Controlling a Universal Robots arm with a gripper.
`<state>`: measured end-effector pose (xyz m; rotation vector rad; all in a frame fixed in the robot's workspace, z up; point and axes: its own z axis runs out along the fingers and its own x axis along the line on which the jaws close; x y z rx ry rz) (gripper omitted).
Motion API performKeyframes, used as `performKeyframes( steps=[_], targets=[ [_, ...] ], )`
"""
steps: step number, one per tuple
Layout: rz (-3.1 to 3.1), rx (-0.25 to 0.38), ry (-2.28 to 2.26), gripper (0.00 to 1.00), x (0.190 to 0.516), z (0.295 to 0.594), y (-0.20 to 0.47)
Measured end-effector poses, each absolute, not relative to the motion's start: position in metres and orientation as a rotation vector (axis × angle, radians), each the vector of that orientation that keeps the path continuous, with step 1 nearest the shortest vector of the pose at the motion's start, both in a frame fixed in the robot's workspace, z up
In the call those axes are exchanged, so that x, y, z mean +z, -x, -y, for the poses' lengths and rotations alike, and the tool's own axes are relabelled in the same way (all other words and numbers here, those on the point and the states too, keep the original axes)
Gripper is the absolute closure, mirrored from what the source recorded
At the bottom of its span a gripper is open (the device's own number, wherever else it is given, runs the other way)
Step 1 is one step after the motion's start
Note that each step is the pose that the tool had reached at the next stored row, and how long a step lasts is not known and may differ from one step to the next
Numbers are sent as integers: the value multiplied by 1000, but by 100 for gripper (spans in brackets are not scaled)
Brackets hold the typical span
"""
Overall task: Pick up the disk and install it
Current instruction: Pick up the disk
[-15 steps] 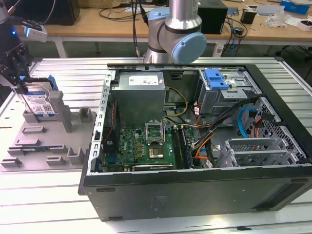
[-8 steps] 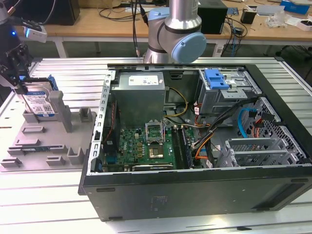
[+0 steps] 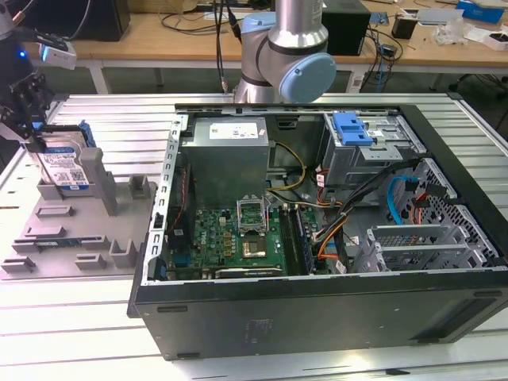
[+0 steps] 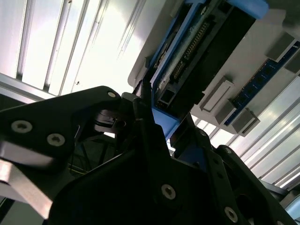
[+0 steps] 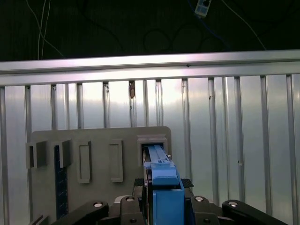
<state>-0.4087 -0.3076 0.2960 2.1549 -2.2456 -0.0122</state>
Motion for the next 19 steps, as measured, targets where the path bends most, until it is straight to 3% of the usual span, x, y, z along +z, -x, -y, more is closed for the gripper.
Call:
performKeyframes(
  steps=[19],
  targets=[
    [2246, -12, -2155, 63, 294, 308, 409]
  ],
)
